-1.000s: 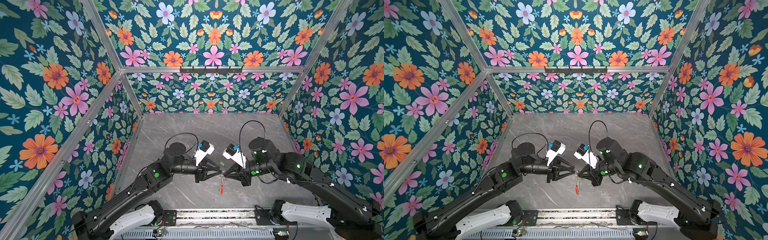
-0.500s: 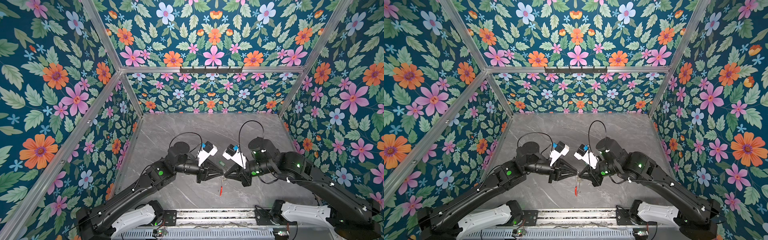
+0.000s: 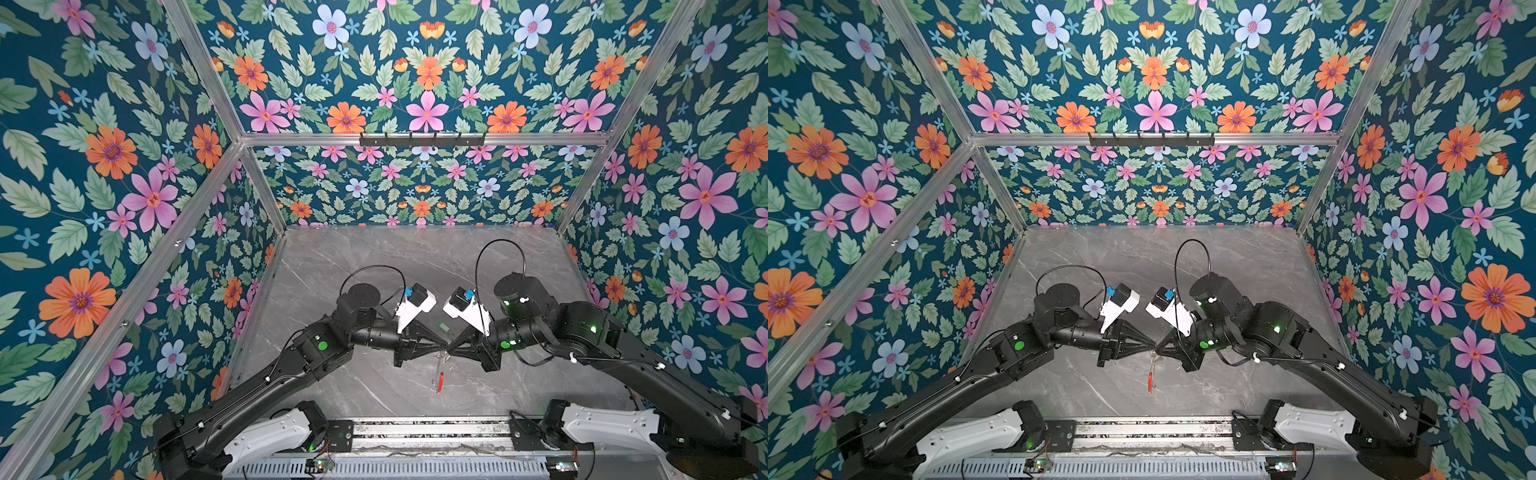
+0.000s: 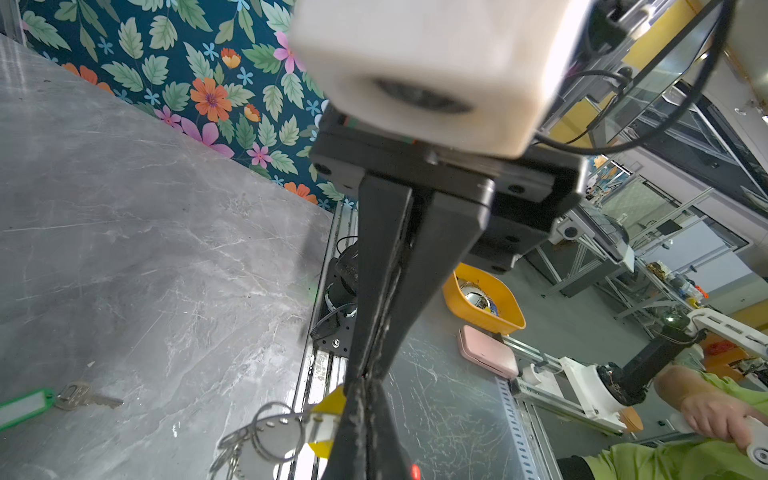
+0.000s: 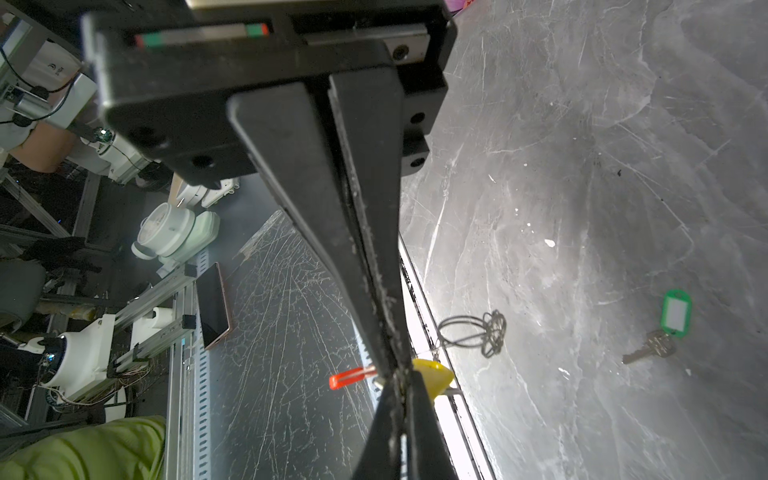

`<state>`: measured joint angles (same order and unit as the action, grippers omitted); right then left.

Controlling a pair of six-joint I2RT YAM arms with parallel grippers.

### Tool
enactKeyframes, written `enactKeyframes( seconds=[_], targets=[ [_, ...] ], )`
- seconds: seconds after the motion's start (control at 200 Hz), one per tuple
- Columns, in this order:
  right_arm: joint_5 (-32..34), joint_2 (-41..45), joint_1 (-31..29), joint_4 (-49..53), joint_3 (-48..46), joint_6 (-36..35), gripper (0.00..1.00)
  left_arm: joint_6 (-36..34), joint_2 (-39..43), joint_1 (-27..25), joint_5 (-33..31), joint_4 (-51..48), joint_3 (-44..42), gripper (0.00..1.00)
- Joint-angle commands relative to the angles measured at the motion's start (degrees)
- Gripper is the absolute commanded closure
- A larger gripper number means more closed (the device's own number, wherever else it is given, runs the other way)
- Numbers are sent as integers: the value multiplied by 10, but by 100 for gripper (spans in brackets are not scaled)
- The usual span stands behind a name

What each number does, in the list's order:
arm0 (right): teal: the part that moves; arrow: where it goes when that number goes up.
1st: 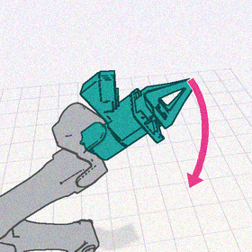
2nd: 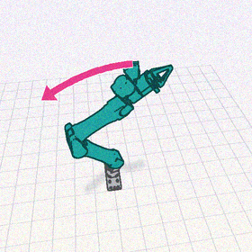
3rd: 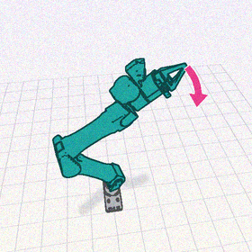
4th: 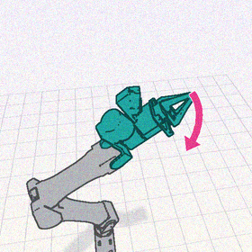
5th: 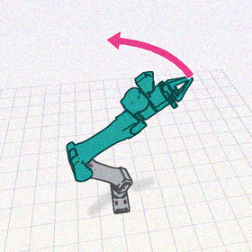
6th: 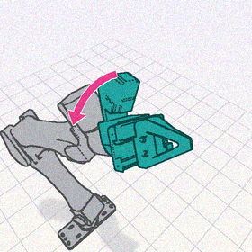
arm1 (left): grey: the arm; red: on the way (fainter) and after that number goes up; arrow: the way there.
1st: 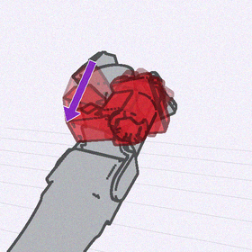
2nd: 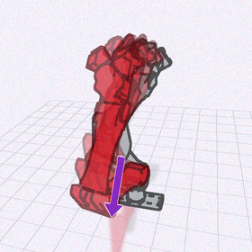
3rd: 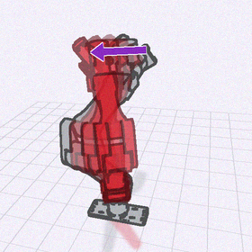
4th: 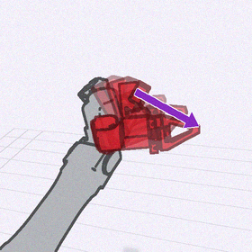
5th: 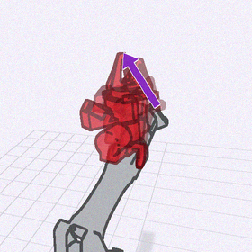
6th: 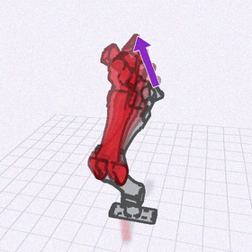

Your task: Remove the keys from the keyring

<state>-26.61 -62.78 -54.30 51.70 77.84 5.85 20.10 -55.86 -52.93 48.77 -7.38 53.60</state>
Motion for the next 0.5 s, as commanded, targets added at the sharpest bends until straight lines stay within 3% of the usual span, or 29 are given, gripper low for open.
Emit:
enactKeyframes(
  seconds=[0.0,0.07,0.125,0.205,0.31,0.495],
  targets=[
    [2,3,0,-43,-2,5,100,4,12,-1,-10,45,-6,100],
    [13,13,-1,-60,-8,9,91,7,26,-1,-31,65,-15,100],
    [28,30,-1,-85,-19,11,74,10,43,-1,-52,87,-27,100],
    [47,64,-2,-140,-49,15,60,20,68,-1,-83,133,-50,100],
    [73,119,-4,-242,-114,28,54,38,97,-1,-114,206,-85,100],
    [77,167,-8,-382,-199,42,52,62,123,-1,-146,308,-130,100]
  ],
)
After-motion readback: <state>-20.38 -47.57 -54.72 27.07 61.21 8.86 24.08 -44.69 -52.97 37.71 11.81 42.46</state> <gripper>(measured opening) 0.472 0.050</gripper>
